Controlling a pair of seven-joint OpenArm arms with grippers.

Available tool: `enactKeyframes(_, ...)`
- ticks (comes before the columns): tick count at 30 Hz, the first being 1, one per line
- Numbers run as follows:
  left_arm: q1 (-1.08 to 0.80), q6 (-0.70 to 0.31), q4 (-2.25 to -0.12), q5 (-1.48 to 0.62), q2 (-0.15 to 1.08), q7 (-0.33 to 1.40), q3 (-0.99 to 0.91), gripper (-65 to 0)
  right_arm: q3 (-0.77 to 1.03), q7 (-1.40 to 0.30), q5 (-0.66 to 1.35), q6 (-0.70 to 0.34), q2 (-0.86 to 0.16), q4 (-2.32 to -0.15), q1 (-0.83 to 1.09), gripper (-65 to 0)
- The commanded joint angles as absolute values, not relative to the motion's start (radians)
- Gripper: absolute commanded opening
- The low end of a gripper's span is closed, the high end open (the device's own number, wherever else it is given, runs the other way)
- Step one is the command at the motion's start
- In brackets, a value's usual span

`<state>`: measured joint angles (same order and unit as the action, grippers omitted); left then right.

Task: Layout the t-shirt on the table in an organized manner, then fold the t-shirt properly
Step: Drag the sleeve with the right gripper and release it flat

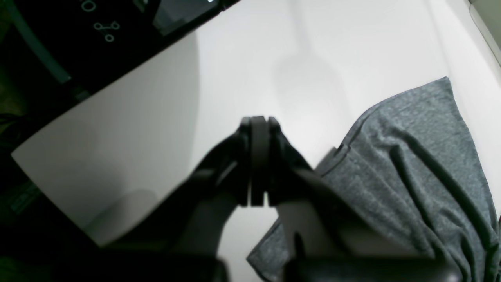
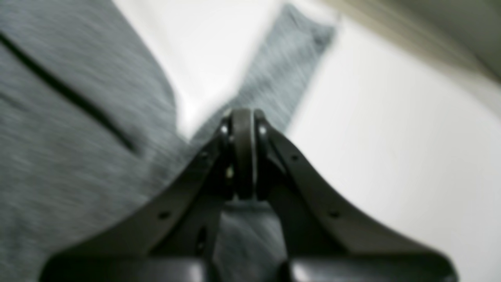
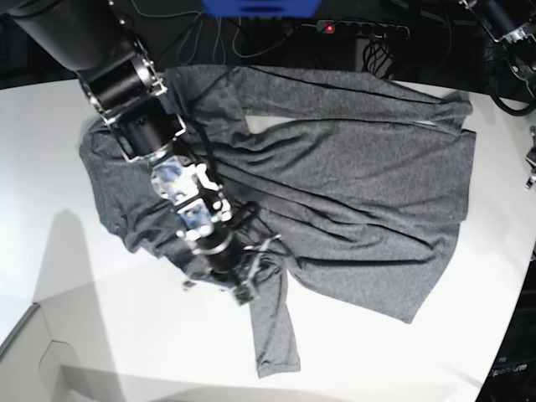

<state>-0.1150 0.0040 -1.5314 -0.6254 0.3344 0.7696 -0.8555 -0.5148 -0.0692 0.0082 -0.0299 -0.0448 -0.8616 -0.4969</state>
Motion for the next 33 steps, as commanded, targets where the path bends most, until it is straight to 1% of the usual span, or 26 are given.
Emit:
enactKeyframes(1, -0.084, -0.001, -1.549, -0.633, 0.357, 0.753, -0.858, -64.5, -0.493, -0.067, 0.008, -0.022, -0.044, -0.888, -0.524, -65.0)
enactKeyframes(3, -0.065, -0.001, -1.547, -0.633, 0.355, 0.753, -0.857, -64.5, -0.455, -0.113, 0.008, -0.022, -0.051, -0.967, -0.486, -65.0)
enactKeyframes(6, -0.047, -0.001, -1.547, -0.633, 0.355, 0.753, -0.826, -64.5, -0.432, -0.197, 0.007, -0.022, -0.11, -1.19, -0.375, -65.0)
enactKeyframes(8, -0.038, -0.001, -1.547, -0.633, 0.355, 0.745, -0.805, -64.5, -0.426, -0.275, 0.007, -0.022, -0.127, -1.303, -0.328, -65.0)
enactKeyframes(10, -0.028, -0.001, -1.547, -0.633, 0.346, 0.743, -0.782, -64.5, -0.426, -0.352, 0.007, -0.022, -0.136, -1.366, -0.288, -65.0)
enactKeyframes(12, -0.028, -0.001, -1.547, -0.63, 0.325, 0.743, -0.776, -64.5, -0.424, -0.4, 0.007, -0.022, -0.147, -1.374, -0.262, -65.0)
enactKeyframes(15, -0.021, -0.001, -1.547, -0.63, 0.311, 0.743, -0.774, -64.5, -0.424, -0.387, 0.007, -0.022, -0.147, -1.29, -0.257, -65.0)
enactKeyframes(20, -0.019, -0.001, -1.547, -0.631, 0.3, 0.75, -0.777, -64.5, -0.42, -0.315, 0.007, -0.022, -0.147, -1.029, -0.36, -65.0)
enactKeyframes(25, -0.033, -0.001, -1.558, -0.631, 0.302, 0.753, -0.782, -64.5, -0.306, -0.248, 0.007, -0.022, -0.15, -0.806, -0.475, -65.0)
enactKeyframes(27, -0.048, -0.001, -1.558, -0.633, 0.305, 0.748, -0.782, -64.5, -0.268, -0.214, 0.007, -0.022, -0.168, -0.73, -0.522, -65.0)
enactKeyframes(33, -0.05, -0.001, -1.56, -0.633, 0.3, 0.751, -0.782, -64.5, -0.229, -0.104, 0.007, -0.022, -0.189, -0.556, -0.642, -65.0)
